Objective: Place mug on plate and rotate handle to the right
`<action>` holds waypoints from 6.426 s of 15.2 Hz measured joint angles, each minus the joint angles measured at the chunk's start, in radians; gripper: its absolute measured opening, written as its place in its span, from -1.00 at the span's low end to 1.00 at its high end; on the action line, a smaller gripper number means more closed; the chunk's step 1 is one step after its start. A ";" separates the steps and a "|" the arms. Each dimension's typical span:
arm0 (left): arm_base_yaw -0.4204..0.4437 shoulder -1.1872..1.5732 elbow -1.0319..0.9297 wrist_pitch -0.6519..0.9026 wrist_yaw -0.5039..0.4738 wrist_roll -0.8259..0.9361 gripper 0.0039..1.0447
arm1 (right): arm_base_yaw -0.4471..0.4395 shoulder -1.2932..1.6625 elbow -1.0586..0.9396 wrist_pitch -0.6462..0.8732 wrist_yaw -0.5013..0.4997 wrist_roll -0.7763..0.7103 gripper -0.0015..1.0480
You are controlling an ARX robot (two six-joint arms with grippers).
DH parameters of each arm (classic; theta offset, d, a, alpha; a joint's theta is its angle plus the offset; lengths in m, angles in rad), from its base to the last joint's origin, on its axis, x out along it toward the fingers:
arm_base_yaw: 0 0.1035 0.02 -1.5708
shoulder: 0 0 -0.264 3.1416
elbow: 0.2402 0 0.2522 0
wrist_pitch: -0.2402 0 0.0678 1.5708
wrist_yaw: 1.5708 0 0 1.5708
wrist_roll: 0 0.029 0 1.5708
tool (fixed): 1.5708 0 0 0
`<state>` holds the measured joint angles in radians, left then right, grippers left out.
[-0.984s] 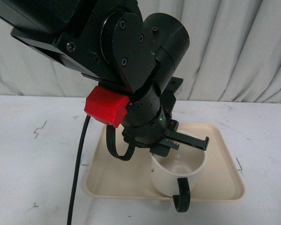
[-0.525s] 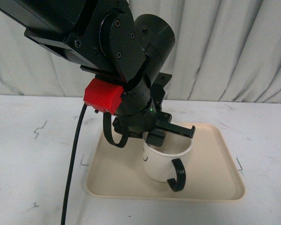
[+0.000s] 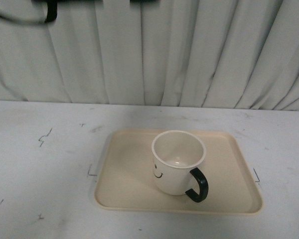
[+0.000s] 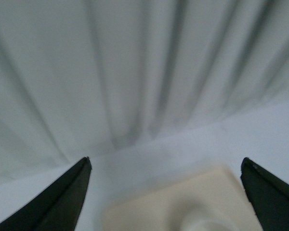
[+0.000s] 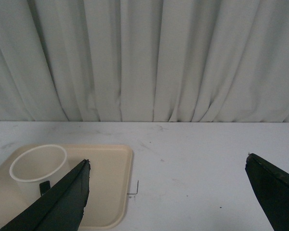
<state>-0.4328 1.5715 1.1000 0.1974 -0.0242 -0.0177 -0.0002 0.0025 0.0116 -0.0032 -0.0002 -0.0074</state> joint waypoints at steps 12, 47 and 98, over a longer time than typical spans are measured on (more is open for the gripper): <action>0.304 -0.594 -0.941 0.610 -0.101 0.004 -0.97 | 0.000 0.000 0.000 0.000 0.000 0.000 0.87; 0.433 -1.567 -1.092 -0.201 0.024 0.007 0.04 | 0.015 0.024 0.023 -0.083 0.038 0.004 0.87; 0.433 -1.567 -1.092 -0.201 0.024 0.007 0.88 | 0.334 2.380 1.912 -0.895 -0.247 -0.930 -0.94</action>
<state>-0.0002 0.0044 0.0082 -0.0032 -0.0002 -0.0109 0.3340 2.3829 1.9232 -0.8978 -0.2470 -0.9371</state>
